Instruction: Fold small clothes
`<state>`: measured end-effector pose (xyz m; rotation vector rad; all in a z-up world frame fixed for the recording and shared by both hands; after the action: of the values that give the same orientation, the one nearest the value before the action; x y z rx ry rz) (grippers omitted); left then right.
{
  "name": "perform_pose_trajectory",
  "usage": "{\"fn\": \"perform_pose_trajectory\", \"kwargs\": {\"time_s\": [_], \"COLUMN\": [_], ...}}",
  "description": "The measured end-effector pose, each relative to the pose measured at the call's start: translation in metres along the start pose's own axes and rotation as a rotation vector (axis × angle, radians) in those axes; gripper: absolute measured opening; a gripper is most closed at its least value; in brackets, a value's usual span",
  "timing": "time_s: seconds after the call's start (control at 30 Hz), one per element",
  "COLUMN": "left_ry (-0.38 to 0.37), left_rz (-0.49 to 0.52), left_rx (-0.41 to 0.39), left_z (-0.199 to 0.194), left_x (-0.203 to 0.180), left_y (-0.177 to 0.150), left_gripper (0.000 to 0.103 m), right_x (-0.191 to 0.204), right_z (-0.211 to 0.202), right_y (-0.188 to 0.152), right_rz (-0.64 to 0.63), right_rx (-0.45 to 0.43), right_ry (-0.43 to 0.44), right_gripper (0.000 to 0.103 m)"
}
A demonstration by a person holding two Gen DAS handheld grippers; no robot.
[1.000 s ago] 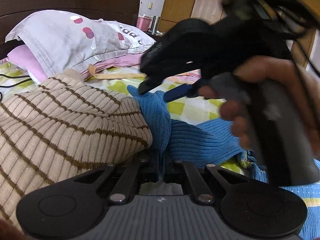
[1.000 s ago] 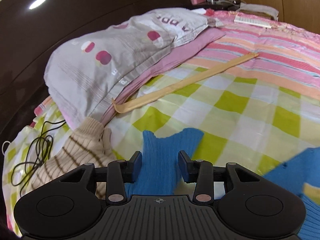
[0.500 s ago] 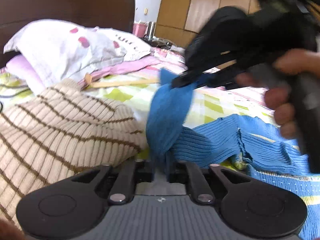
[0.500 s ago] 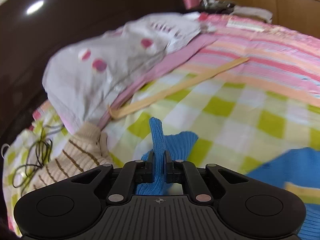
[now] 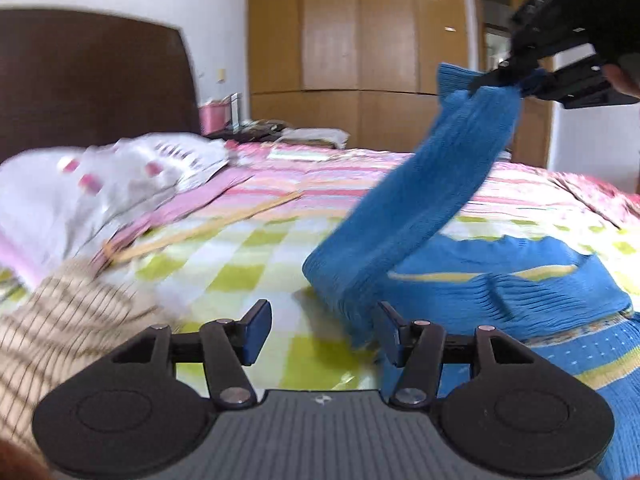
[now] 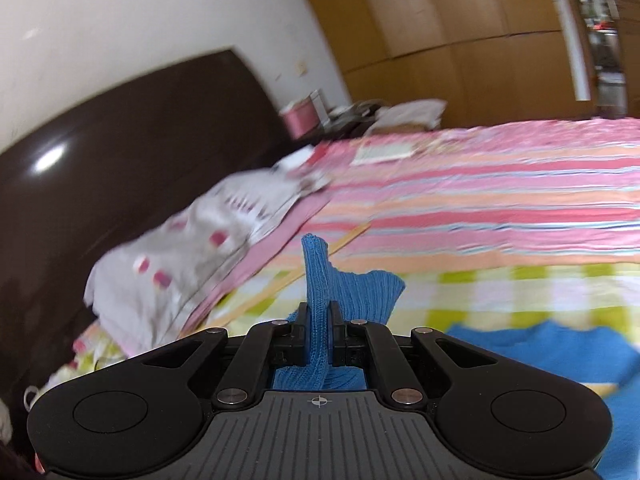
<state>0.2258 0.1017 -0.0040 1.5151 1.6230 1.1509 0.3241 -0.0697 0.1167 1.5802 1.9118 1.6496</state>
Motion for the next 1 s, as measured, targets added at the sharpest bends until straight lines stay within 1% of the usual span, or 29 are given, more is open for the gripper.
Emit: {"fn": "perform_pose_trajectory", "kwargs": {"time_s": [0.1, 0.2, 0.27, 0.33, 0.37, 0.4, 0.47, 0.53, 0.63, 0.7, 0.8, 0.87, 0.9, 1.0], "left_ry": [-0.009, -0.012, -0.006, -0.002, 0.001, 0.006, 0.010, 0.010, 0.010, 0.006, -0.003, -0.005, -0.008, -0.007], "left_rz": [0.043, 0.075, 0.106, 0.151, 0.177, 0.204, 0.241, 0.257, 0.280, 0.293, 0.289, 0.271, 0.259, 0.232], "left_rx": [-0.019, -0.013, 0.006, 0.037, 0.048, 0.055, 0.058, 0.053, 0.040, 0.028, 0.017, 0.018, 0.019, 0.016], "left_z": [0.002, 0.007, 0.012, 0.018, 0.019, 0.019, 0.017, 0.014, 0.014, 0.012, 0.013, 0.015, 0.015, 0.018], "left_x": [-0.022, -0.038, -0.048, -0.059, -0.064, -0.067, -0.071, -0.073, -0.075, -0.078, -0.081, -0.083, -0.083, -0.082], "left_y": [0.008, 0.008, 0.003, -0.005, -0.010, -0.013, -0.017, -0.017, -0.016, -0.014, -0.010, -0.007, -0.005, 0.003], "left_gripper": [0.063, 0.063, 0.063, 0.063, 0.063, 0.063, 0.063, 0.063, 0.063, 0.063, 0.063, 0.063, 0.063, 0.063], "right_x": [-0.035, -0.070, -0.091, -0.113, -0.124, -0.134, -0.150, -0.157, -0.164, -0.167, -0.175, -0.175, -0.174, -0.166], "right_z": [-0.036, -0.063, -0.071, -0.071, -0.071, -0.070, -0.074, -0.078, -0.085, -0.086, -0.086, -0.080, -0.078, -0.076], "right_y": [-0.006, -0.032, -0.056, -0.083, -0.093, -0.102, -0.111, -0.115, -0.114, -0.114, -0.116, -0.118, -0.118, -0.106], "right_rz": [0.041, 0.088, 0.125, 0.149, 0.177, 0.215, 0.288, 0.337, 0.357, 0.370, 0.402, 0.411, 0.411, 0.375], "right_rx": [-0.045, -0.059, -0.036, 0.001, 0.017, 0.030, 0.014, -0.011, -0.041, -0.054, -0.051, -0.030, -0.023, -0.034], "right_ry": [-0.058, -0.128, -0.151, -0.211, -0.225, -0.232, -0.226, -0.208, -0.201, -0.184, -0.189, -0.213, -0.223, -0.228], "right_gripper": [0.007, 0.007, 0.007, 0.011, 0.014, 0.014, 0.015, 0.023, 0.035, 0.037, 0.037, 0.021, 0.011, 0.008]}}
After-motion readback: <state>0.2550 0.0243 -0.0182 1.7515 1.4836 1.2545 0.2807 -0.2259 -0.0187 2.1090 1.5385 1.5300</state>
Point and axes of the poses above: each gripper's, at about its wrist camera, not at the fingertips, and z roughly the way its jaws point, x to its left, y to its top, the point moved 5 cm from there along z, roughly the way its jaws point, and after that the axes turned 13 degrees about y, right-handed, at the moved point
